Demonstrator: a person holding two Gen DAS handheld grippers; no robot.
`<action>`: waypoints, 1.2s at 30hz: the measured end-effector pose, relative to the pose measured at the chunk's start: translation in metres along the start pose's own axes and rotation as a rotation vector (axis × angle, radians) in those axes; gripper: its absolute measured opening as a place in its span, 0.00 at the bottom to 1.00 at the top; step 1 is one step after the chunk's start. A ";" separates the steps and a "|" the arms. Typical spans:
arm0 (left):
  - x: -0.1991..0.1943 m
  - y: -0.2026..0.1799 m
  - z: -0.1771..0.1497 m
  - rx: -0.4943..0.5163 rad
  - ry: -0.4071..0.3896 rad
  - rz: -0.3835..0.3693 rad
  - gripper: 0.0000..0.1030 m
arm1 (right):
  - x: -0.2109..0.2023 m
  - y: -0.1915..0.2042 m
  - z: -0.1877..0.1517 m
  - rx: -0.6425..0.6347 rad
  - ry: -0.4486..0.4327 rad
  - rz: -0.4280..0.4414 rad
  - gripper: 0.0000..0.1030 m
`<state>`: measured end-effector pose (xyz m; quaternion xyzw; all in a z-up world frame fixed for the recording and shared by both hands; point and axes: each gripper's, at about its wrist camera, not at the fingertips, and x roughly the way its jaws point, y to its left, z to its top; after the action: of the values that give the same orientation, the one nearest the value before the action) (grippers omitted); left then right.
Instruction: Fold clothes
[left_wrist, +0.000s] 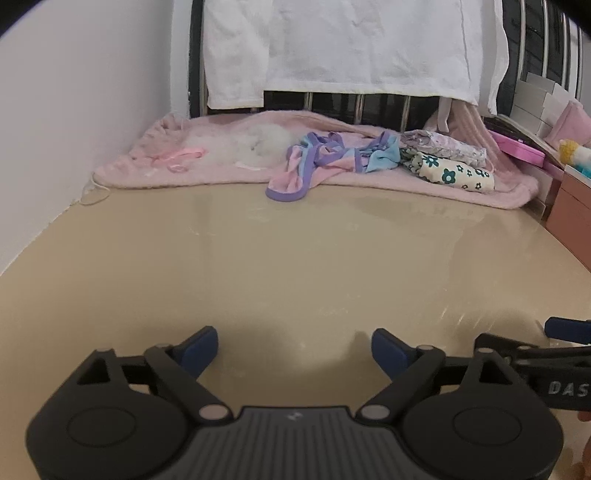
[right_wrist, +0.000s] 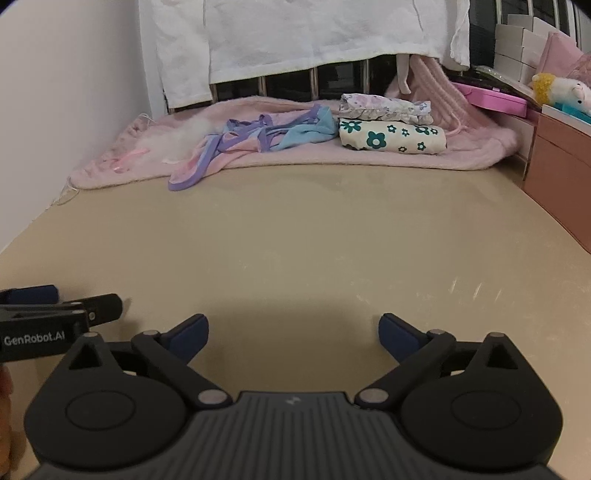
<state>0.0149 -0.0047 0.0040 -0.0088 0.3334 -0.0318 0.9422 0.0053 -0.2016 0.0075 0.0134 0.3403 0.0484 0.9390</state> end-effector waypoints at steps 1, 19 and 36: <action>0.002 -0.001 0.001 0.006 0.009 0.005 1.00 | 0.002 0.002 0.001 -0.012 0.006 -0.011 0.99; 0.004 -0.007 0.001 0.015 0.025 0.059 1.00 | 0.011 0.005 0.007 -0.027 0.014 -0.037 1.00; 0.005 -0.009 0.003 -0.002 0.025 0.078 1.00 | 0.011 0.006 0.006 -0.019 0.012 -0.044 1.00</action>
<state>0.0202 -0.0136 0.0038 0.0036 0.3455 0.0054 0.9384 0.0173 -0.1946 0.0055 -0.0031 0.3455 0.0308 0.9379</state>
